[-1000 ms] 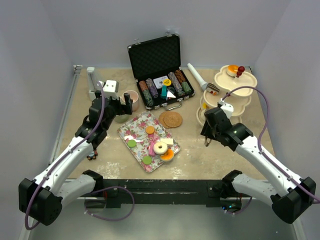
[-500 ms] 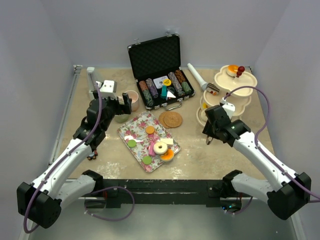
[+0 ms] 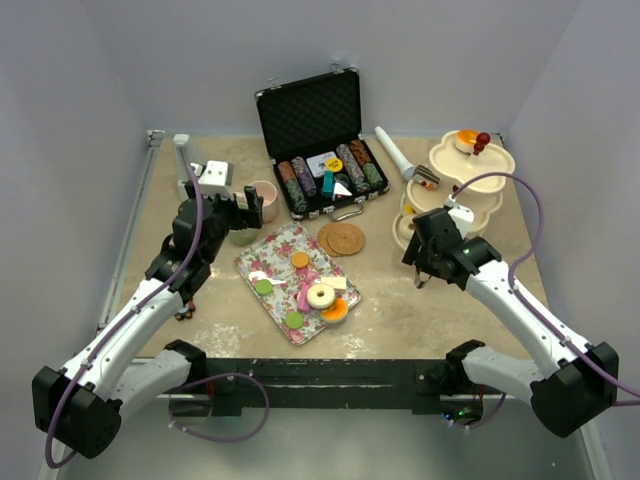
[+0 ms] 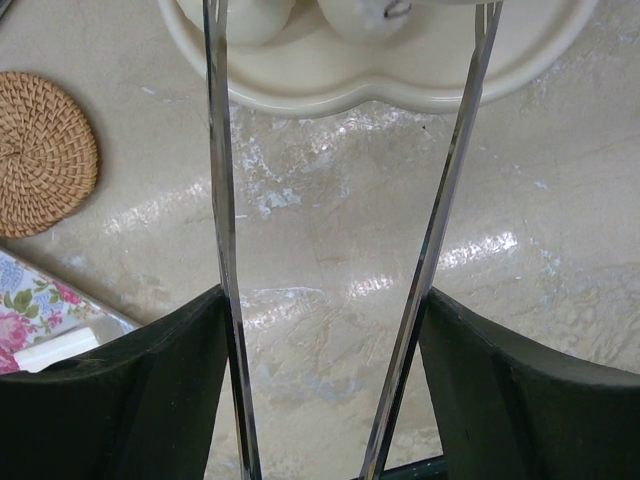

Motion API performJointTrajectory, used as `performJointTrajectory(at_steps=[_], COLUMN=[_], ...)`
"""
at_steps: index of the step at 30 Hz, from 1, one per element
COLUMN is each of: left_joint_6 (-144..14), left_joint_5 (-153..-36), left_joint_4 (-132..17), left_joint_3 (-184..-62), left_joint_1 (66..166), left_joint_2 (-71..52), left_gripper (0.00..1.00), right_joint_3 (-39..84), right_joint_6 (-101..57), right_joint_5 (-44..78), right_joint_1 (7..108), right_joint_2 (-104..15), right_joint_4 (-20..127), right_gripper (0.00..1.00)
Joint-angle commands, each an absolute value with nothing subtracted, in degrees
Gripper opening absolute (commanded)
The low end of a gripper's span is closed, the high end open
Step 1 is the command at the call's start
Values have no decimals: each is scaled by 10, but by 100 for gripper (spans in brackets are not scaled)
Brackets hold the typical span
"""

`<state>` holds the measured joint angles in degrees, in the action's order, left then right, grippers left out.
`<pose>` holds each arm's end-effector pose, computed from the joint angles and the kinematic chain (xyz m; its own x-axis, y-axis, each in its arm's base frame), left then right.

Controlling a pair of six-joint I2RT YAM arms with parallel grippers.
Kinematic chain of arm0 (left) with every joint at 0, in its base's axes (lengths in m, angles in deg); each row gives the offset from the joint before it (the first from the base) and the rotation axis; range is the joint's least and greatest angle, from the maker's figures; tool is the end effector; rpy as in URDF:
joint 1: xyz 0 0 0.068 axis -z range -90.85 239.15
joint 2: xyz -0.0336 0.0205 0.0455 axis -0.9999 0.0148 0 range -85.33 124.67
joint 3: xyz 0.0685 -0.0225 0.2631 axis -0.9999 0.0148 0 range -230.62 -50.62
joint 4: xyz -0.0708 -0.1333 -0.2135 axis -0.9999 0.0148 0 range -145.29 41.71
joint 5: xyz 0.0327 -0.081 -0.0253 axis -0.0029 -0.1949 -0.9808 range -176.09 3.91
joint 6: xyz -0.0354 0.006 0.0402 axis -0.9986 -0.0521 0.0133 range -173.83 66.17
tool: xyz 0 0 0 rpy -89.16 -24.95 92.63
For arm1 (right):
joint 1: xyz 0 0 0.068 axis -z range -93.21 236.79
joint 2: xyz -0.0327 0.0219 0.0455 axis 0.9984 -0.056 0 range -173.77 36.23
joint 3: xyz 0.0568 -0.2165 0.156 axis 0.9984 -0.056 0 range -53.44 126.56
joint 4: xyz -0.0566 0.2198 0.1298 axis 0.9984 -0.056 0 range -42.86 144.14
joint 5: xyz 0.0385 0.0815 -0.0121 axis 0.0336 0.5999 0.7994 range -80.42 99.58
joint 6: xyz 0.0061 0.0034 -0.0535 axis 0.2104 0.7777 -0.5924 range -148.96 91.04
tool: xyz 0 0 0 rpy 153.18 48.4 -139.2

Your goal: Serve the afternoon tea

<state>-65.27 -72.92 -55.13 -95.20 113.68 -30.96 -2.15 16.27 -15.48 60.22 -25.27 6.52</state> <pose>0.2080 -0.0860 0.3268 -0.1938 -0.1238 -0.9732 0.1649 0.9738 -0.1567 0.1878 0.0770 0.2711 -0.6776 0.3802 -0.6295 0.3943 0.9104 0.1255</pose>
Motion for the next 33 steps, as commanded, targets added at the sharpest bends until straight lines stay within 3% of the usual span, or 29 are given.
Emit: performJointTrajectory(at_steps=[1,15,33], left_joint_6=[-655,-654,-653], left_joint_5=[-722,-723,-720], left_joint_4=[-569,-563,-561], left_joint_3=[-968,-973,-975], left_joint_1=[1140,1140,1140], left_joint_2=[-322,-311,-304], left_gripper=[100,100,100], right_joint_3=[-18,-18,-41], right_joint_6=[167,114,-14], right_joint_5=[-177,-136,95], right_joint_1=[605,605,581], right_joint_2=[-247,-167,-145], right_joint_4=[70,106,170], right_gripper=[75,69,61])
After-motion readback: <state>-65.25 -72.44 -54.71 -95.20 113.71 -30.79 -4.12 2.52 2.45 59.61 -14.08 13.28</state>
